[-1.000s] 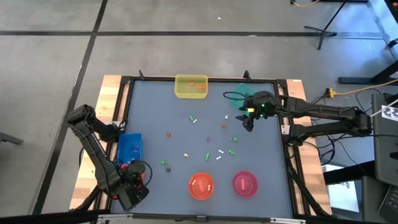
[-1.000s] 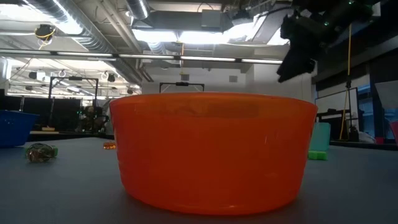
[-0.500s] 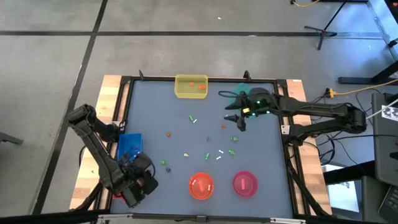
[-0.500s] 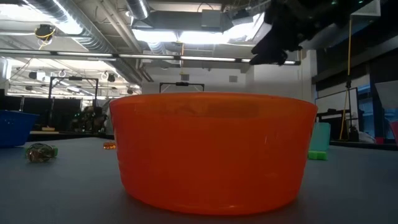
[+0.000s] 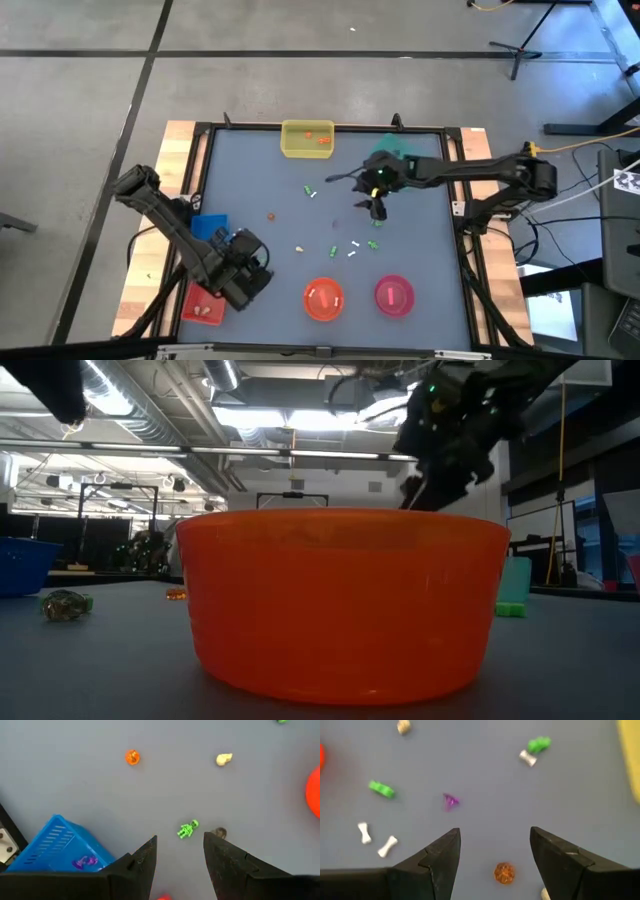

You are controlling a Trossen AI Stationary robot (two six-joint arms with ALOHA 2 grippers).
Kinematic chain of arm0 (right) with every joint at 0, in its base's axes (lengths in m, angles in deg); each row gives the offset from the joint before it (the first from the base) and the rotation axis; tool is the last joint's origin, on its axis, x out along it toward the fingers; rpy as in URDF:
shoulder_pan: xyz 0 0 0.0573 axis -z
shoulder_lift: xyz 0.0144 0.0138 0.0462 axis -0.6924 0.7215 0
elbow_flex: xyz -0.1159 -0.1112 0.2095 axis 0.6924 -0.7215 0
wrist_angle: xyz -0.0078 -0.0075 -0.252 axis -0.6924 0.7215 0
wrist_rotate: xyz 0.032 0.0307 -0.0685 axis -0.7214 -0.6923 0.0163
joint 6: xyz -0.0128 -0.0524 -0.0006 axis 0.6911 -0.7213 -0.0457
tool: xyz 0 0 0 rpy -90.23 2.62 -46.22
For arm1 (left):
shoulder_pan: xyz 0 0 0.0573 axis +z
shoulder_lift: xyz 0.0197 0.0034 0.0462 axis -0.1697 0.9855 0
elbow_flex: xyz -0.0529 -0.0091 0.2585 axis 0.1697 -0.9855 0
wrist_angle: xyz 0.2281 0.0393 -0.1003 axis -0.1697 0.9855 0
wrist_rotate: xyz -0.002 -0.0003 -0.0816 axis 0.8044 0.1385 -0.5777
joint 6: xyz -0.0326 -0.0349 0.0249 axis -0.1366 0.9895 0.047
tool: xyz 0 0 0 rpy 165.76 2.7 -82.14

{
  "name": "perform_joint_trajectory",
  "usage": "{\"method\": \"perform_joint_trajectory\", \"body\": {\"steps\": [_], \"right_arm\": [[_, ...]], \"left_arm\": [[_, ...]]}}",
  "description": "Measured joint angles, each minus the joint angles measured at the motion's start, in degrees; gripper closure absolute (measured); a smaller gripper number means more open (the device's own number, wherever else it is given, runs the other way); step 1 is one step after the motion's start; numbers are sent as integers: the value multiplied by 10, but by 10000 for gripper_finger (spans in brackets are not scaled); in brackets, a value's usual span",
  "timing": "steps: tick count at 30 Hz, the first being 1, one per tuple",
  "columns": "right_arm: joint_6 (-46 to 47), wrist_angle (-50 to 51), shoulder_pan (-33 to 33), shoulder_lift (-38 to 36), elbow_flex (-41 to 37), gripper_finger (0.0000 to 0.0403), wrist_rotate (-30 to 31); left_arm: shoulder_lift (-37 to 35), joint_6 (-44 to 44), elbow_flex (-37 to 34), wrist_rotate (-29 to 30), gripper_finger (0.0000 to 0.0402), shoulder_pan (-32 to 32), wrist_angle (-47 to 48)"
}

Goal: Sort Halloween decoration
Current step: Put the orange pumpkin toy into the yellow bin

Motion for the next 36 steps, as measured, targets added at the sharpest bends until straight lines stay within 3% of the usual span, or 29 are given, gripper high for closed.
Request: {"method": "perform_joint_trajectory", "body": {"steps": [5,16,27,36], "right_arm": [[-3,-2,0,53,0,164,5],[-33,-2,1,118,0,164,88],[-32,5,1,144,1,165,89],[-32,9,1,145,1,233,70]], "left_arm": [[0,-1,0,0,256,20,0],[0,-28,0,-2,256,35,-10],[0,-29,0,-2,256,35,-20],[0,-30,0,-2,256,35,-21]]}}
